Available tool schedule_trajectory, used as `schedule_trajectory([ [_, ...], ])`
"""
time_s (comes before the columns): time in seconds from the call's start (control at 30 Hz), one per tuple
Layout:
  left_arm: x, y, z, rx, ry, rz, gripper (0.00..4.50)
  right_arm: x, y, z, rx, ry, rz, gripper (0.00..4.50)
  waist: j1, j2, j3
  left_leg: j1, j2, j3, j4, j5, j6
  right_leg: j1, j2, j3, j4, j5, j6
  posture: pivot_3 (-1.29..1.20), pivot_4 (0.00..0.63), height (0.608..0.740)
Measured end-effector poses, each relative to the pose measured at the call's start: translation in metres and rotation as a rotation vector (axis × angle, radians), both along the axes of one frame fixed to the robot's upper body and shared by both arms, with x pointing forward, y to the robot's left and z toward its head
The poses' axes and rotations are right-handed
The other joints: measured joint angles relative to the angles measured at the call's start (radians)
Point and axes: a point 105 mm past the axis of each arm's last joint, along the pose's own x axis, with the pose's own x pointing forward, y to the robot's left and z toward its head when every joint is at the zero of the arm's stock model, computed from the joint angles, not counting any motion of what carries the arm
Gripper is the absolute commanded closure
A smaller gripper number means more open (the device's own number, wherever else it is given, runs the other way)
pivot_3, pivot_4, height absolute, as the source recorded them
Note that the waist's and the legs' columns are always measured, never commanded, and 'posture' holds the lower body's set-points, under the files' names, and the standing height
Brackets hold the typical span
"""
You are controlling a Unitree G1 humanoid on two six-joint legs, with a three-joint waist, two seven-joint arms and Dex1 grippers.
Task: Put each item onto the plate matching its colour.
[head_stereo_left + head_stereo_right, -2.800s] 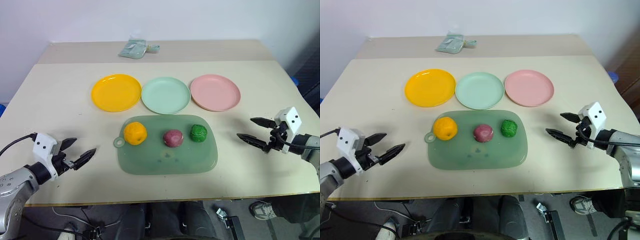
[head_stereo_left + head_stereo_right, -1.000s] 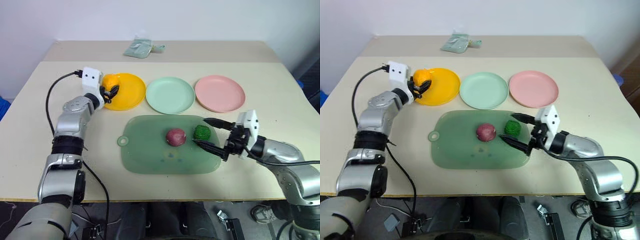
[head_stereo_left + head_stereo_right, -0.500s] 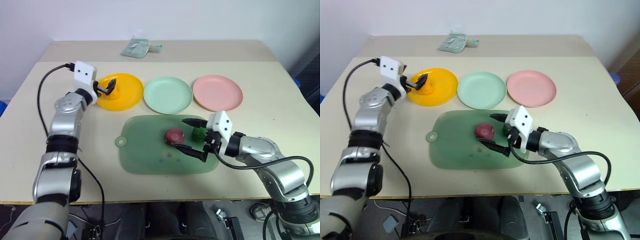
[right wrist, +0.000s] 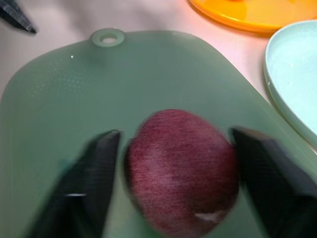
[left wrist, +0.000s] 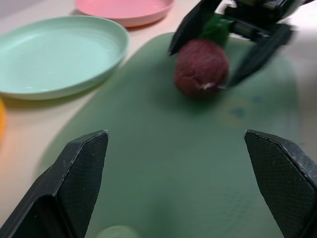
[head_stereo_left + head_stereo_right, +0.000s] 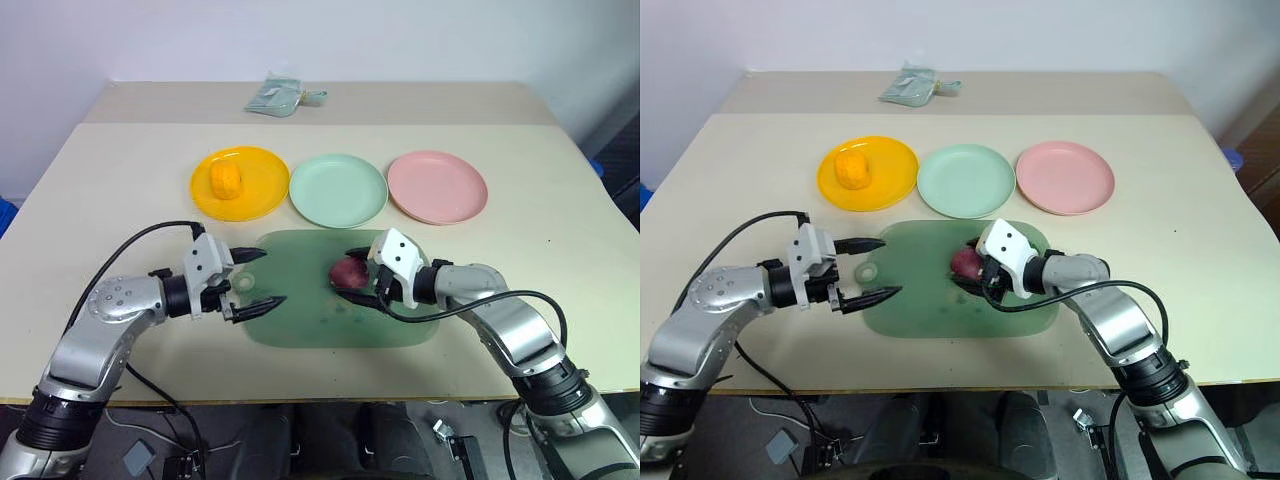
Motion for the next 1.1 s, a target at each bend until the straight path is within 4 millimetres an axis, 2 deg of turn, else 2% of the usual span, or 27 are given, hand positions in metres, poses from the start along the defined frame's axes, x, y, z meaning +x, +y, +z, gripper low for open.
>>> schedule_trajectory([
  [0.03, -0.001, -0.002, -0.001, -0.002, 0.006, -0.006, 0.00, 0.000, 0.000, 0.001, 0.003, -0.001, 0.000, 2.44, 0.001, 0.000, 0.000, 0.000, 0.000, 0.000, 0.000, 0.000, 0.000, 0.000, 0.000, 0.000, 0.000, 0.000, 0.000, 0.00, 0.150, 0.740],
  [0.07, -0.002, -0.004, -0.002, -0.007, 0.009, -0.007, 0.00, 0.001, 0.000, 0.003, 0.014, -0.005, -0.004, 2.44, 0.002, 0.000, 0.000, 0.000, 0.000, 0.000, 0.000, 0.000, 0.000, 0.000, 0.000, 0.000, 0.000, 0.000, 0.000, 0.00, 0.150, 0.740],
  [0.13, -0.002, -0.008, -0.003, -0.029, 0.009, 0.003, 0.00, 0.010, -0.002, 0.022, 0.092, -0.043, -0.048, 2.44, 0.002, 0.000, 0.000, 0.000, 0.000, 0.000, 0.000, 0.000, 0.000, 0.000, 0.000, 0.000, 0.000, 0.000, 0.000, 0.00, 0.150, 0.740],
  [0.2, -0.001, -0.010, -0.003, -0.051, 0.005, 0.014, 0.00, 0.029, -0.009, 0.057, 0.167, -0.146, -0.138, 2.44, 0.001, 0.000, 0.000, 0.000, 0.000, 0.000, 0.000, 0.000, 0.000, 0.000, 0.000, 0.000, 0.001, 0.000, 0.000, 0.00, 0.150, 0.740],
  [0.27, -0.002, -0.012, -0.003, -0.061, 0.001, 0.019, 0.00, 0.059, -0.032, 0.087, 0.200, -0.249, -0.315, 2.44, 0.002, 0.000, 0.000, 0.000, 0.000, 0.000, 0.000, 0.000, 0.000, 0.000, 0.000, 0.000, 0.001, 0.000, 0.000, 0.00, 0.150, 0.740],
  [0.3, -0.002, -0.013, -0.003, -0.067, 0.000, 0.024, 0.00, 0.076, -0.047, 0.094, 0.201, -0.273, -0.426, 2.44, 0.003, 0.000, 0.000, 0.000, 0.000, 0.000, -0.001, 0.000, 0.000, 0.000, 0.000, 0.000, 0.001, 0.000, 0.000, 0.00, 0.150, 0.740],
  [0.37, -0.001, -0.014, -0.002, -0.086, -0.004, 0.042, 0.00, 0.108, -0.084, 0.085, 0.161, -0.262, -0.666, 2.44, 0.003, 0.000, 0.000, 0.000, -0.001, 0.000, -0.001, 0.000, 0.000, 0.000, 0.000, 0.000, 0.000, 0.000, 0.000, 0.00, 0.150, 0.740],
  [0.4, -0.001, -0.015, -0.002, -0.093, -0.005, 0.044, 0.00, 0.115, -0.096, 0.077, 0.146, -0.242, -0.733, 2.44, 0.004, 0.000, 0.000, 0.000, -0.001, 0.000, -0.001, 0.000, 0.000, 0.000, 0.000, 0.000, 0.000, 0.000, 0.000, 0.00, 0.150, 0.740],
  [0.47, 0.000, -0.017, -0.003, -0.105, -0.004, 0.058, 0.00, 0.131, -0.118, 0.049, 0.129, -0.165, -0.861, 2.44, -0.003, 0.000, 0.000, 0.000, -0.001, 0.001, -0.002, 0.000, 0.000, -0.001, 0.001, 0.000, 0.000, 0.000, 0.000, 0.00, 0.150, 0.740],
  [0.53, -0.001, -0.018, -0.003, -0.113, -0.008, 0.066, 0.00, 0.137, -0.126, 0.027, 0.118, -0.111, -0.901, 1.40, -0.012, 0.001, 0.000, 0.000, 0.000, 0.002, -0.003, 0.001, 0.000, -0.001, 0.001, 0.001, 0.000, 0.000, 0.000, 0.00, 0.150, 0.740],
  [0.6, 0.000, -0.020, -0.001, -0.126, -0.014, 0.076, 0.00, 0.142, -0.123, 0.026, 0.138, -0.115, -0.893, 0.59, -0.024, 0.002, 0.001, 0.000, 0.000, 0.002, -0.003, 0.001, -0.001, -0.001, 0.001, 0.001, 0.001, 0.000, 0.000, 0.00, 0.150, 0.740],
  [0.63, -0.001, -0.021, 0.000, -0.131, -0.021, 0.080, 0.00, 0.143, -0.123, 0.030, 0.151, -0.134, -0.885, 0.03, -0.026, 0.002, 0.001, 0.000, 0.001, 0.002, -0.003, 0.001, -0.001, -0.001, 0.002, 0.001, 0.001, 0.000, 0.000, 0.00, 0.150, 0.740],
  [0.77, 0.000, -0.022, 0.001, -0.151, -0.027, 0.110, 0.00, 0.137, -0.119, 0.062, 0.208, -0.267, -0.768, 0.03, -0.022, 0.003, 0.001, 0.000, 0.001, 0.002, -0.004, 0.001, -0.001, -0.001, 0.002, 0.001, 0.002, 0.000, 0.000, 0.00, 0.150, 0.740],
  [0.8, 0.000, -0.021, 0.000, -0.151, -0.025, 0.118, 0.00, 0.131, -0.117, 0.070, 0.226, -0.290, -0.711, 0.03, -0.019, 0.003, 0.001, 0.000, 0.001, 0.001, -0.004, 0.001, 0.000, 0.000, 0.002, 0.001, 0.001, 0.000, 0.000, 0.00, 0.150, 0.740],
  [0.87, 0.001, -0.019, -0.002, -0.147, -0.023, 0.130, 0.00, 0.105, -0.108, 0.078, 0.250, -0.290, -0.527, 0.03, -0.010, 0.003, 0.001, 0.000, 0.000, 0.000, -0.003, 0.000, 0.000, 0.001, 0.001, 0.000, 0.000, 0.000, 0.000, 0.00, 0.150, 0.740],
  [0.97, 0.002, -0.016, -0.004, -0.135, -0.024, 0.143, 0.00, 0.056, -0.099, 0.055, 0.188, -0.155, -0.285, 0.03, 0.003, 0.003, 0.001, 0.000, 0.000, 0.000, -0.002, 0.000, 0.001, 0.002, 0.001, 0.000, -0.002, 0.000, 0.000, 0.00, 0.150, 0.740],
  [1.03, 0.004, -0.012, -0.007, -0.128, -0.014, 0.154, 0.00, 0.033, -0.095, 0.031, 0.123, -0.050, -0.197, 0.03, 0.003, 0.003, 0.001, 0.001, 0.000, 0.001, -0.001, 0.000, 0.001, 0.002, 0.001, 0.001, -0.001, 0.000, 0.000, 0.00, 0.150, 0.740],
  [1.1, 0.006, -0.010, -0.008, -0.123, -0.008, 0.155, 0.00, 0.020, -0.093, 0.013, 0.082, 0.032, -0.163, 0.03, 0.002, 0.003, 0.001, 0.001, 0.001, 0.001, 0.000, 0.000, 0.001, 0.002, 0.000, 0.001, 0.000, 0.000, 0.000, 0.00, 0.150, 0.740],
])
